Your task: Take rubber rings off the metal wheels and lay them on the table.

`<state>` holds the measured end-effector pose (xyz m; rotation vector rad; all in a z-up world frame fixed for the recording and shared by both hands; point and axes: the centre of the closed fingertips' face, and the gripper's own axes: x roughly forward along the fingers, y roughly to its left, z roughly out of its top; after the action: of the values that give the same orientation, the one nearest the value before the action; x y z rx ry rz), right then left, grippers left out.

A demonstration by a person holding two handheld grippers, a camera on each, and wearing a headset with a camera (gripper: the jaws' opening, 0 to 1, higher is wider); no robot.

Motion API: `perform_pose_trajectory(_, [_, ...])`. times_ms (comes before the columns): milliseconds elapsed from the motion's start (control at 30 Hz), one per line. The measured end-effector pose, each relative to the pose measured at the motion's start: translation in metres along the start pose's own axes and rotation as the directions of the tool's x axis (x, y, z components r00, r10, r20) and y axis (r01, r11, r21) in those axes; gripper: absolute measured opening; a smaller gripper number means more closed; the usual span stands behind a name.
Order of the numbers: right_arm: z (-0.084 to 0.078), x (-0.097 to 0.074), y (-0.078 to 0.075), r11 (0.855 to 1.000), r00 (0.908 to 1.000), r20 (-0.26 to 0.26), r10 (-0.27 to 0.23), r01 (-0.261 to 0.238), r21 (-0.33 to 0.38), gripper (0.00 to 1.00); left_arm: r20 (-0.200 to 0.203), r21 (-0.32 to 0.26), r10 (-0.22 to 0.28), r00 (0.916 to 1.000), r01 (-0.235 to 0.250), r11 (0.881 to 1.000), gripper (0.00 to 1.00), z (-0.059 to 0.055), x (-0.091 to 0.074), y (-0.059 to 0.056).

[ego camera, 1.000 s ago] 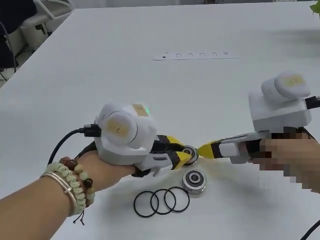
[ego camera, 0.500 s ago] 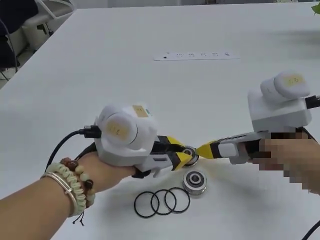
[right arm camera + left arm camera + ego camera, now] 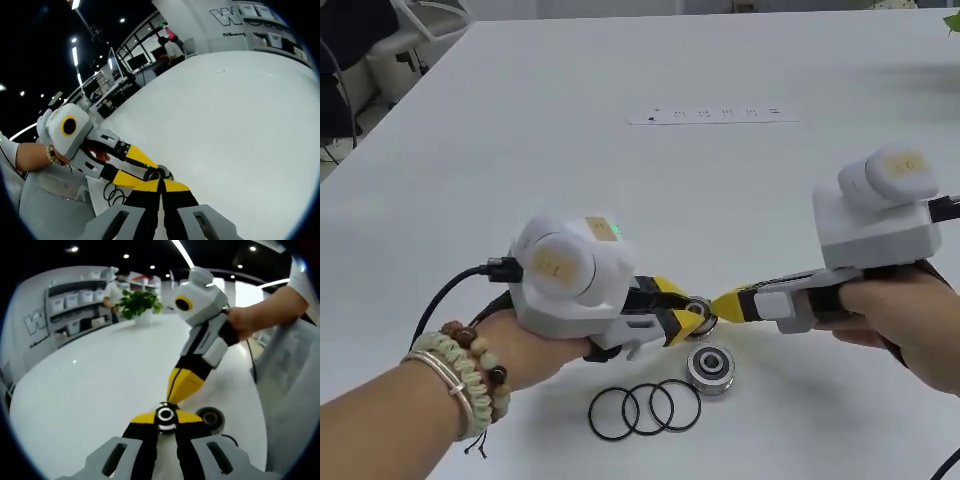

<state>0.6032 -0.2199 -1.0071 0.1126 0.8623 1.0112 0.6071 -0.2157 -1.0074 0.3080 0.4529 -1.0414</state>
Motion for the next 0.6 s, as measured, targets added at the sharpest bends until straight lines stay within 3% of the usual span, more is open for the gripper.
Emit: perform_pose_trajectory(600, [0.0021,0.0012,0.0028,1.0,0.9999,0.007,0.015,-0.015,0.003,0.0,0.006,0.0,-0.001,1.0,0.001,1.0,0.13,-0.0004,-0.0005,0.0])
